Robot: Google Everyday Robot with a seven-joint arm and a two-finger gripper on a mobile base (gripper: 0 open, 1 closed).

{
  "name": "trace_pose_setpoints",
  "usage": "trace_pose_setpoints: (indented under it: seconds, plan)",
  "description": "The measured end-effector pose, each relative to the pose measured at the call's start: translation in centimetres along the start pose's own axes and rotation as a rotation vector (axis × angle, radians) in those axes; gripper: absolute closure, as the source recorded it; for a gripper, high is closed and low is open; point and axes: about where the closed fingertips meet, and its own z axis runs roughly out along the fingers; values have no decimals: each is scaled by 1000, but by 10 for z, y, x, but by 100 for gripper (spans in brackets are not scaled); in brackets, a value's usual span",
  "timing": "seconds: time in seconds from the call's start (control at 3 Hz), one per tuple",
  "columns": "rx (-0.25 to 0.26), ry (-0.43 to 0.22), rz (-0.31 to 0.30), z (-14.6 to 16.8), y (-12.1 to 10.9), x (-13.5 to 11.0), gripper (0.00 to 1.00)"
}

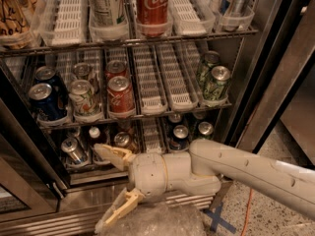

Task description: Pick blue plastic bottle from bottom shelf of fridge

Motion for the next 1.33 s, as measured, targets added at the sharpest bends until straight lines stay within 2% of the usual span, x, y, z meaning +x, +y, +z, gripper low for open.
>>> trace_pose_setpoints:
  seconds: [0.33, 0.67, 1.0, 1.33]
  plan:
    - [11, 2, -1, 2, 1, 0, 0]
    - [16, -19, 39, 25, 0, 33, 0]
    - [-6, -39, 102, 70, -10, 84, 0]
    - [-5, -38, 96, 68, -9, 80, 0]
